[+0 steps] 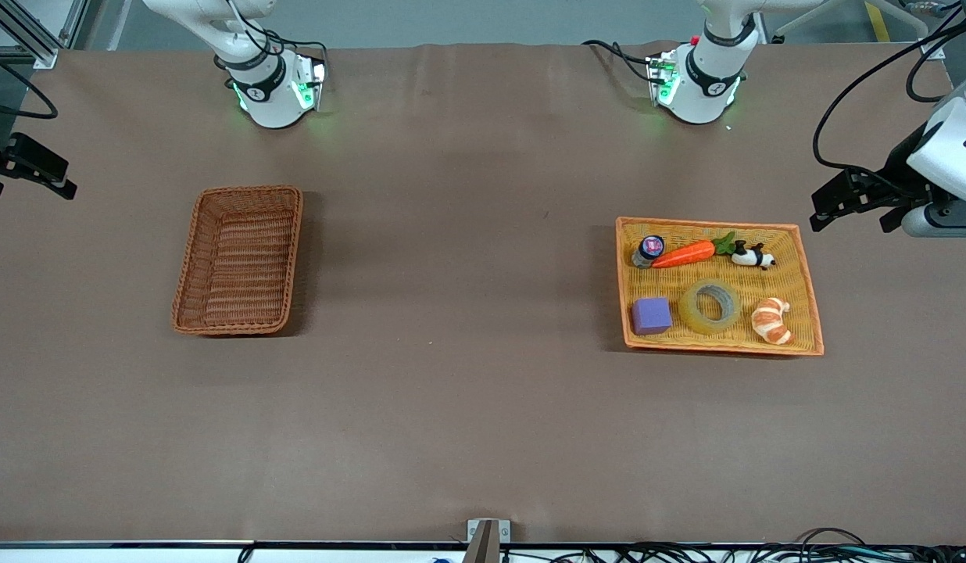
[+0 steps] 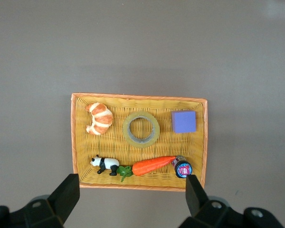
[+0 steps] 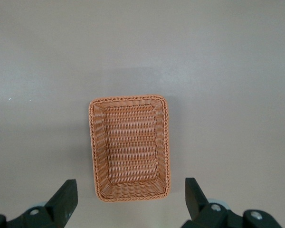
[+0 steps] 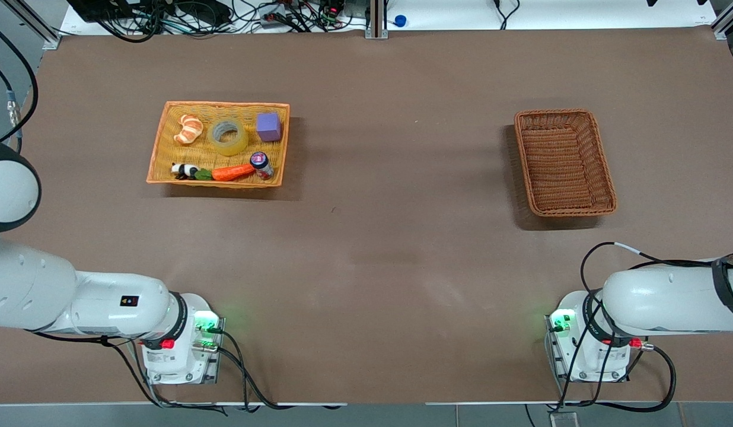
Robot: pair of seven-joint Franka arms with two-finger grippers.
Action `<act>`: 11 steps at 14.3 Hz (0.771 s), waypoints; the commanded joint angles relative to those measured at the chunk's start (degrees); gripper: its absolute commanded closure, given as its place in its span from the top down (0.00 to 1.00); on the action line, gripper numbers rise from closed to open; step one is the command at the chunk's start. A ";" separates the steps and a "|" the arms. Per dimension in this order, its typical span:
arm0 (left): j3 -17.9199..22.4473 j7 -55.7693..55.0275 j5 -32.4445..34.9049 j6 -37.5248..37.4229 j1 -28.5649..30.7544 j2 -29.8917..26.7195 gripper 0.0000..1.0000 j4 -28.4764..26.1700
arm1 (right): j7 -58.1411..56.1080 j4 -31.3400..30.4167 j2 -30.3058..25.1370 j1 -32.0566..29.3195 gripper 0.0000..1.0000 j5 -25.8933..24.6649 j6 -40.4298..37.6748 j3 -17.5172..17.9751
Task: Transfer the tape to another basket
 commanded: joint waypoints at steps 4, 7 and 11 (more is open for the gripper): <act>-0.20 -0.41 0.94 0.38 -0.54 -0.06 0.99 0.95 | 0.09 -1.00 -0.88 -0.35 1.00 0.73 -0.04 0.03; -0.20 -1.28 1.11 0.29 -0.63 0.03 0.99 0.87 | 0.01 -1.00 -0.88 -0.35 1.00 0.73 -0.31 0.03; -0.03 -0.68 1.20 -0.06 0.86 0.03 0.99 -0.27 | 0.01 -1.00 -0.88 -0.35 1.00 0.73 -0.31 0.03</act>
